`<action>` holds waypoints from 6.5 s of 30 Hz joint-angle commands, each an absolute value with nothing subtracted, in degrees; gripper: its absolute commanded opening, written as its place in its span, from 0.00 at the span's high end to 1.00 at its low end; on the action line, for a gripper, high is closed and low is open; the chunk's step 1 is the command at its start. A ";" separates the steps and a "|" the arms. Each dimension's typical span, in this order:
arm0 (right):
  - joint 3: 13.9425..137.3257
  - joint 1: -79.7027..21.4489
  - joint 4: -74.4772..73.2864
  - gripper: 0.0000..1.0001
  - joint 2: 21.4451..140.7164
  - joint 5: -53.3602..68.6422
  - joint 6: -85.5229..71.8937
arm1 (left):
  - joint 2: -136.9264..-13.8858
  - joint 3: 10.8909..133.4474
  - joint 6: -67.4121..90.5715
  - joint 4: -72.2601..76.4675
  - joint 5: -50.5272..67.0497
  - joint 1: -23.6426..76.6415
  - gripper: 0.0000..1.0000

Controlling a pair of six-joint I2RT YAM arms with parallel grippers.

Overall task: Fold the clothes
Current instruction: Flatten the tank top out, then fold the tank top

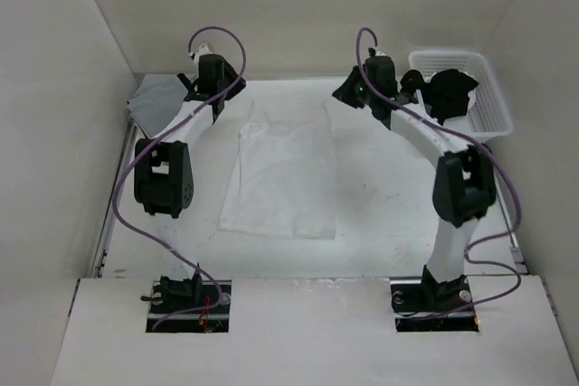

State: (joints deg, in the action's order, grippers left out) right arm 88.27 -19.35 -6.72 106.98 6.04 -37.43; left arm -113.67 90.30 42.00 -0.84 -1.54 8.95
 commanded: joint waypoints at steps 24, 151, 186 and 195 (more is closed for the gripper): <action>21.29 -38.18 10.82 0.62 63.38 -5.97 -46.40 | -48.09 19.52 56.51 -17.57 -25.93 25.36 0.65; 24.26 -20.88 33.74 0.65 88.68 6.50 -55.19 | -90.97 28.65 57.92 24.52 6.42 10.76 0.73; 26.28 -19.11 36.03 0.93 93.78 10.72 -57.66 | -90.96 31.81 54.84 19.51 -0.17 13.23 0.79; 23.39 -20.34 36.48 1.00 86.07 8.88 -55.64 | -86.77 30.42 55.28 24.26 -0.26 13.14 1.00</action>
State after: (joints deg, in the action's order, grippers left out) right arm 24.29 -19.44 34.79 91.50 10.37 -57.63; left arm -91.37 31.44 55.83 22.17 0.62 12.88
